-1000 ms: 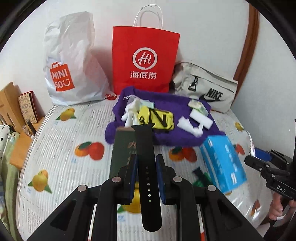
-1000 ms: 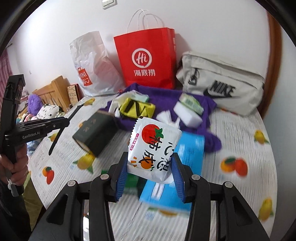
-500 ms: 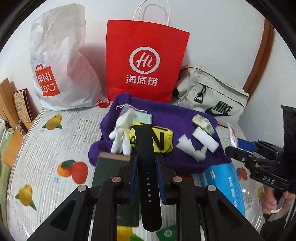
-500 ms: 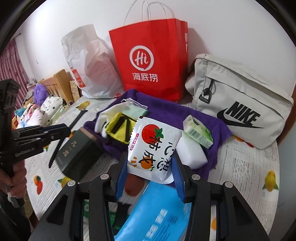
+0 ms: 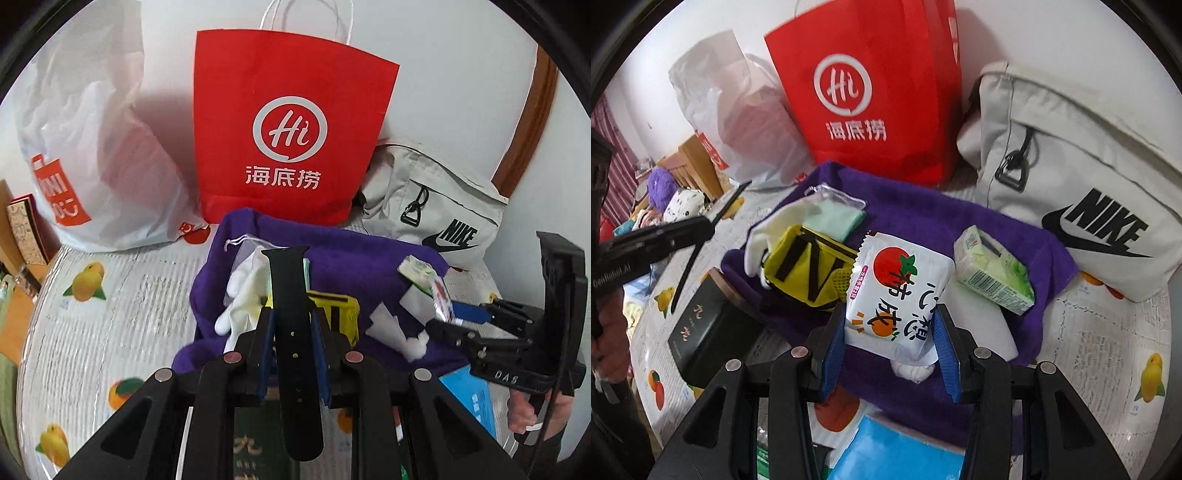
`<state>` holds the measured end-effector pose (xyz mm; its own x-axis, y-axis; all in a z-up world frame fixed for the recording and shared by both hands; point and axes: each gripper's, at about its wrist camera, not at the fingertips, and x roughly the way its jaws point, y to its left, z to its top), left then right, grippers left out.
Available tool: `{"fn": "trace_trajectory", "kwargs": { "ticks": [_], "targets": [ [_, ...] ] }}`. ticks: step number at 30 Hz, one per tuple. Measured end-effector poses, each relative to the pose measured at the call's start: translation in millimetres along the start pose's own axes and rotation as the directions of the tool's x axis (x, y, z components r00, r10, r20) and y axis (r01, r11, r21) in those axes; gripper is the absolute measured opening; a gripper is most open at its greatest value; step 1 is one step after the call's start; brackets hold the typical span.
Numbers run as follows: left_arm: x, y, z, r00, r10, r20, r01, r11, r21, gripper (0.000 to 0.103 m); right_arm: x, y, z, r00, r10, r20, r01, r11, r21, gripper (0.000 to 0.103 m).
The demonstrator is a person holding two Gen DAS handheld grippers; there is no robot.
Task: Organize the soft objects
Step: 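Carry the snack packet in the right tool while the left tool carries the watch strap to the towel, then open the right tool to drop the snack packet while the left tool drops the strap on the towel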
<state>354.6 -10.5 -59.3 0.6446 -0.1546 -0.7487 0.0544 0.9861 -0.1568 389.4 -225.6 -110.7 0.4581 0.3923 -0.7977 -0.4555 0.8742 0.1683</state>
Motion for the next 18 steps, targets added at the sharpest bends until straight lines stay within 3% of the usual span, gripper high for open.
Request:
{"fn": "trace_trajectory", "kwargs": {
  "ticks": [13, 18],
  "targets": [
    [53, 1, 23, 0.996, -0.054, -0.067, 0.055, 0.998, 0.018, 0.020, 46, 10, -3, 0.988, 0.024, -0.151, -0.032, 0.998, -0.050, 0.049],
    [73, -3, 27, 0.991, -0.081, -0.108, 0.083, 0.996, 0.014, 0.020, 49, 12, -4, 0.988, 0.035, -0.153, -0.042, 0.998, -0.042, 0.062]
  ]
}}
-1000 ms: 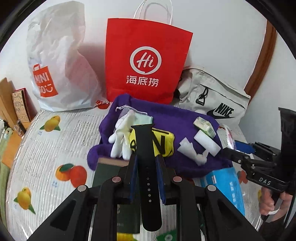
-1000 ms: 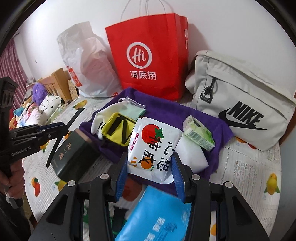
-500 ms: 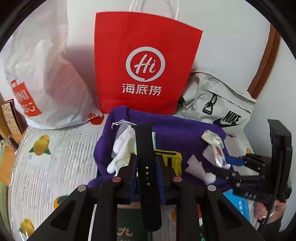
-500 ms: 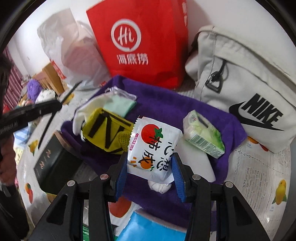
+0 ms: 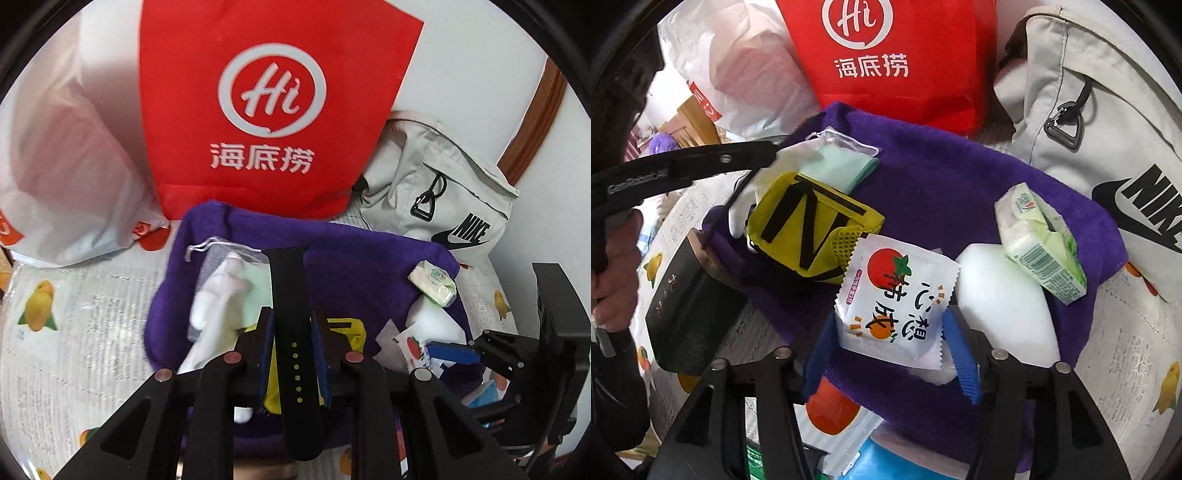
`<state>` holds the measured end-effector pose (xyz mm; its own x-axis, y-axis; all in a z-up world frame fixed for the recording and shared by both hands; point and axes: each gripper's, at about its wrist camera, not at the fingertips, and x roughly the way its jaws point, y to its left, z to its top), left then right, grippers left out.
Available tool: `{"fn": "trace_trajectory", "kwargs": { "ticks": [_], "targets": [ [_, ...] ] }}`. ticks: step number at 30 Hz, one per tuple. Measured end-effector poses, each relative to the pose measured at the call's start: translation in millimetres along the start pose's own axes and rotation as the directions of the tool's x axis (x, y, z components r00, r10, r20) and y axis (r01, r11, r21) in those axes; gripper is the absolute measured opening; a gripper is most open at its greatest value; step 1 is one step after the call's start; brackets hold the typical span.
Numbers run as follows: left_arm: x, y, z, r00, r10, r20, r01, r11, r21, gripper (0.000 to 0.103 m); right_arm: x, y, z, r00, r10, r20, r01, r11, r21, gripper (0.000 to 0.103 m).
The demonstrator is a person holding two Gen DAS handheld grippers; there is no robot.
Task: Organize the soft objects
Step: 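Open the right tool to drop the snack packet while the left tool drops the strap on the towel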
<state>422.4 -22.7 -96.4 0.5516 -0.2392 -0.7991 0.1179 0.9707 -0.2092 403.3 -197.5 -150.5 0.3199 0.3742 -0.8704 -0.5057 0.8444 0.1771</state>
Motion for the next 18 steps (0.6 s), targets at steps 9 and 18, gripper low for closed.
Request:
{"fn": "trace_trajectory", "kwargs": {
  "ticks": [9, 18],
  "targets": [
    [23, 1, 5, 0.999, -0.020, -0.033, 0.019, 1.000, -0.013, 0.020, 4, 3, 0, 1.000, -0.012, -0.013, 0.012, 1.000, 0.014, 0.067],
    [4, 9, 0, 0.999, 0.027, -0.039, -0.029, 0.998, -0.047, 0.031, -50, 13, -16, 0.995, -0.037, 0.092, 0.034, 0.999, 0.024, 0.067]
  ]
}}
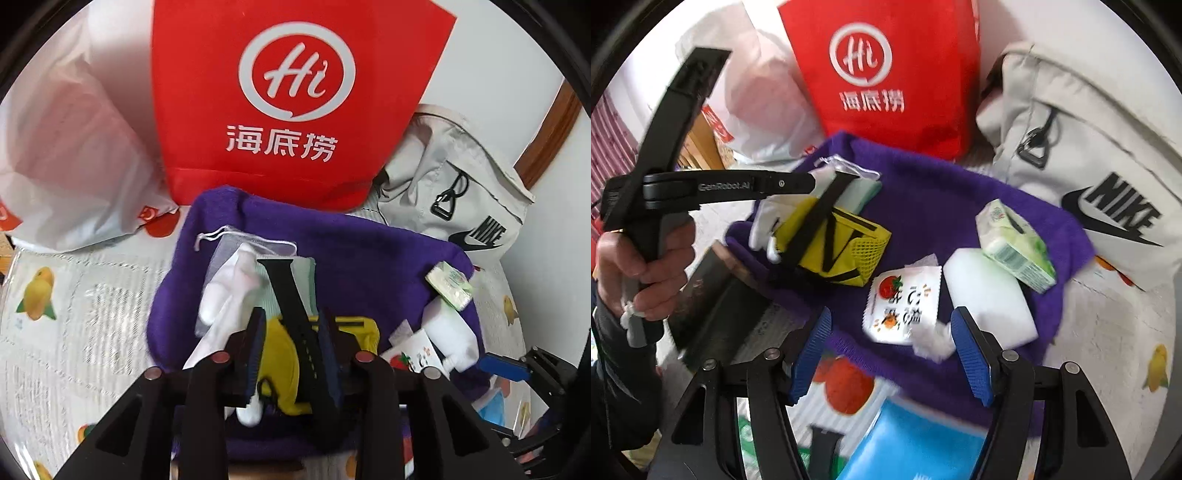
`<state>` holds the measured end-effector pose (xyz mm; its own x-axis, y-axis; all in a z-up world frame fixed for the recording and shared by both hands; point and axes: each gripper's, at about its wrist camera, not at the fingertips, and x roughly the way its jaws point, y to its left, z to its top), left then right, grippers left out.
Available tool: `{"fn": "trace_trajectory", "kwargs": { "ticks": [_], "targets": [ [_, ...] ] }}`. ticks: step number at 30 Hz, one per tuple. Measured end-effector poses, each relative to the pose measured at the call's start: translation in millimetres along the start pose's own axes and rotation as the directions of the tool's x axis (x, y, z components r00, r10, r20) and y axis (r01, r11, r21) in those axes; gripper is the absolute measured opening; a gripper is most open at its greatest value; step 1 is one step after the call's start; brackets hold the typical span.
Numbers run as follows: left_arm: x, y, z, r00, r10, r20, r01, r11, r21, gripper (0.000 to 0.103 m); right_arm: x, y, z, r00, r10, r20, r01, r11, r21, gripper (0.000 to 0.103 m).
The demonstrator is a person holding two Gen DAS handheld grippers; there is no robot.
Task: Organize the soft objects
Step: 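Open the right tool to drop the snack packet while the left tool drops the strap on the towel, then grasp the green packet with the left tool while the right tool reaches toward another black strap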
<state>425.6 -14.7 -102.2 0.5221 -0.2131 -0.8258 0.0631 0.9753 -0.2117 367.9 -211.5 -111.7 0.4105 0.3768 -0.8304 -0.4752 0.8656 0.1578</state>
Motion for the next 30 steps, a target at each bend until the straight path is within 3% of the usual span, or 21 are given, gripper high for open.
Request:
{"fn": "trace_trajectory", "kwargs": {
  "ticks": [5, 8, 16, 21, 24, 30],
  "targets": [
    [-37, -6, -24, 1.000, -0.021, 0.022, 0.020, 0.999, 0.031, 0.037, -32, 18, -26, 0.999, -0.025, 0.026, 0.024, 1.000, 0.006, 0.067],
    [-55, -17, -43, 0.999, -0.037, 0.030, 0.035, 0.997, 0.068, 0.050, -52, 28, -51, 0.999, -0.027, 0.032, 0.026, 0.999, 0.032, 0.067],
    [-97, -56, -114, 0.996, -0.086, 0.016, 0.081, 0.974, 0.210, 0.053, -96, 42, -121, 0.996, -0.050, 0.069, 0.040, 0.988, 0.148, 0.067],
    [-103, -77, -159, 0.996, -0.093, -0.016, 0.094, 0.952, 0.293, 0.061, -119, 44, -161, 0.993, -0.072, 0.089, 0.053, 0.977, 0.208, 0.066],
    [-102, -87, -187, 0.994, -0.106, -0.035, 0.112, 0.930, 0.349, 0.072, -130, 43, -184, 0.991, -0.084, 0.105, 0.057, 0.968, 0.243, 0.066],
    [-84, -101, -220, 0.993, -0.092, -0.078, 0.117, 0.901, 0.418, 0.077, -141, 38, -220, 0.986, -0.116, 0.116, 0.078, 0.953, 0.292, 0.066]
  ]
}}
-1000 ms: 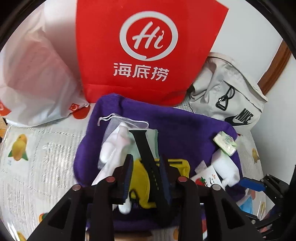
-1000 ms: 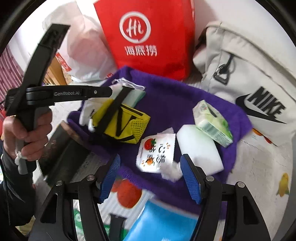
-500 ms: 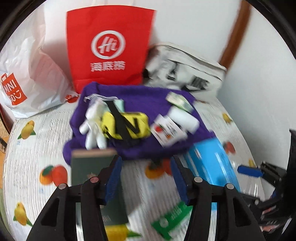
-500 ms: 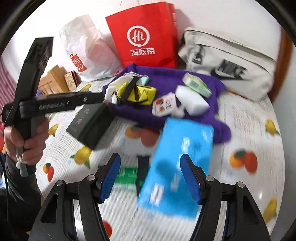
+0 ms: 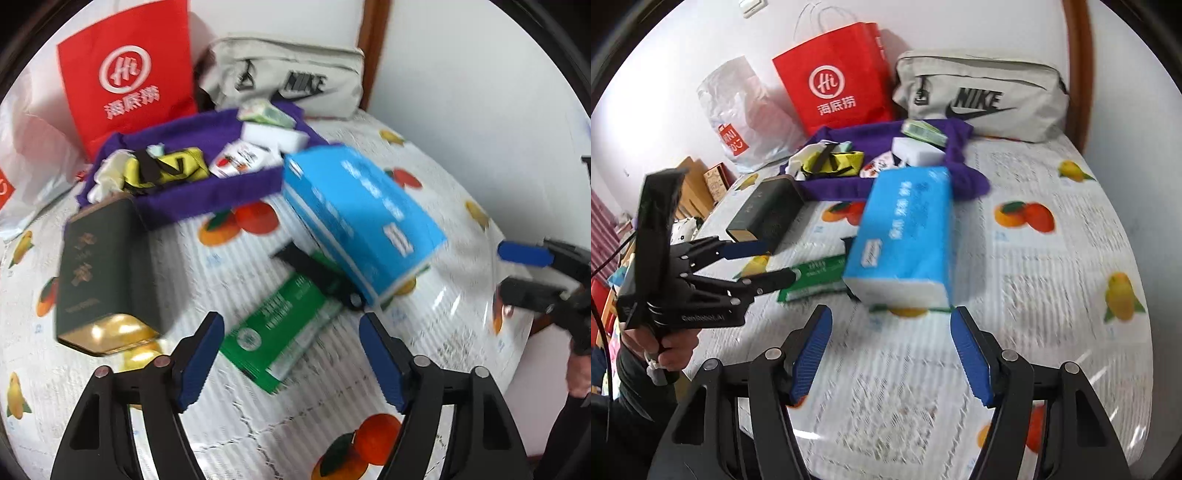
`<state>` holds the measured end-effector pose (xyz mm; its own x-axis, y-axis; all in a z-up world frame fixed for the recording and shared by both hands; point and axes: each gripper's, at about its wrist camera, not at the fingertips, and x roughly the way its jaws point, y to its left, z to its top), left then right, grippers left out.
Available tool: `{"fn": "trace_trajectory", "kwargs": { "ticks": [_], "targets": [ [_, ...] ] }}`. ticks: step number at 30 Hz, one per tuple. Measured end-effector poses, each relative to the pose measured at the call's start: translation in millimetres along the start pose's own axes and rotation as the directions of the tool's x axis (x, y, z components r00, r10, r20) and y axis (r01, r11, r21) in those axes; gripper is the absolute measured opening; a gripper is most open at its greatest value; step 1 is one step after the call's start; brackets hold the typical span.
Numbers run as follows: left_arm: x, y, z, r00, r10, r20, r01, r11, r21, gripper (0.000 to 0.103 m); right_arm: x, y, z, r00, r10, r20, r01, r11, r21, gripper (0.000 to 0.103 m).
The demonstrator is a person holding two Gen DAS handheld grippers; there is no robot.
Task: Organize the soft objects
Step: 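Grasp the green packet with the left tool while the right tool reaches toward another black strap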
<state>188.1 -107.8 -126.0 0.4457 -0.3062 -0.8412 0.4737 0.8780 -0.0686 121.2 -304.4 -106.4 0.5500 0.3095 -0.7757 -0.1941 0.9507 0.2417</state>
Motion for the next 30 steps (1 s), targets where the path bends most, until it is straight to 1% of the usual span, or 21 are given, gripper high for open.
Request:
{"fn": "trace_trajectory", "kwargs": {
  "ticks": [5, 9, 11, 13, 17, 19, 22, 25, 28, 30],
  "targets": [
    [29, -9, -1, 0.996, 0.050, -0.070, -0.044, 0.995, 0.085, 0.078, 0, -16, -18, 1.000, -0.010, 0.006, 0.010, 0.999, 0.033, 0.066],
    [44, -8, 2, 0.994, 0.042, -0.101, -0.028, 0.991, 0.132, 0.078, 10, -28, -25, 1.000, -0.003, -0.012, 0.003, 0.998, 0.066, 0.066],
    [50, -6, 4, 0.993, 0.038, -0.111, -0.021, 0.990, 0.142, 0.078, 15, -34, -28, 1.000, -0.008, -0.023, 0.009, 0.997, 0.077, 0.066],
    [54, -2, 6, 0.994, 0.005, -0.105, 0.009, 0.991, 0.131, 0.078, 20, -39, -27, 1.000, -0.008, -0.029, 0.011, 0.996, 0.091, 0.066],
    [57, -3, 8, 0.996, 0.006, -0.089, 0.008, 0.988, 0.152, 0.077, 26, -40, -26, 0.999, 0.003, -0.034, 0.001, 0.995, 0.097, 0.066],
    [52, -7, 3, 0.997, -0.009, -0.070, 0.022, 0.984, 0.176, 0.057, 29, -37, -25, 0.999, 0.003, -0.041, 0.001, 0.996, 0.092, 0.066],
    [45, -8, -3, 0.997, -0.020, -0.074, 0.033, 0.985, 0.169, 0.044, 31, -26, -24, 0.999, 0.004, -0.048, -0.001, 0.998, 0.069, 0.066],
    [36, -7, -14, 0.997, -0.035, -0.072, 0.045, 0.988, 0.151, 0.038, 31, -16, -25, 0.999, 0.010, -0.049, -0.007, 0.998, 0.055, 0.066],
    [25, -5, -29, 0.996, -0.055, -0.065, 0.063, 0.990, 0.126, 0.036, 29, -3, -28, 0.998, 0.023, -0.051, -0.021, 0.999, 0.033, 0.066],
    [17, -3, -41, 0.997, -0.055, -0.060, 0.062, 0.991, 0.118, 0.036, 28, 9, -31, 0.998, 0.035, -0.052, -0.034, 0.999, 0.009, 0.066]
  ]
}}
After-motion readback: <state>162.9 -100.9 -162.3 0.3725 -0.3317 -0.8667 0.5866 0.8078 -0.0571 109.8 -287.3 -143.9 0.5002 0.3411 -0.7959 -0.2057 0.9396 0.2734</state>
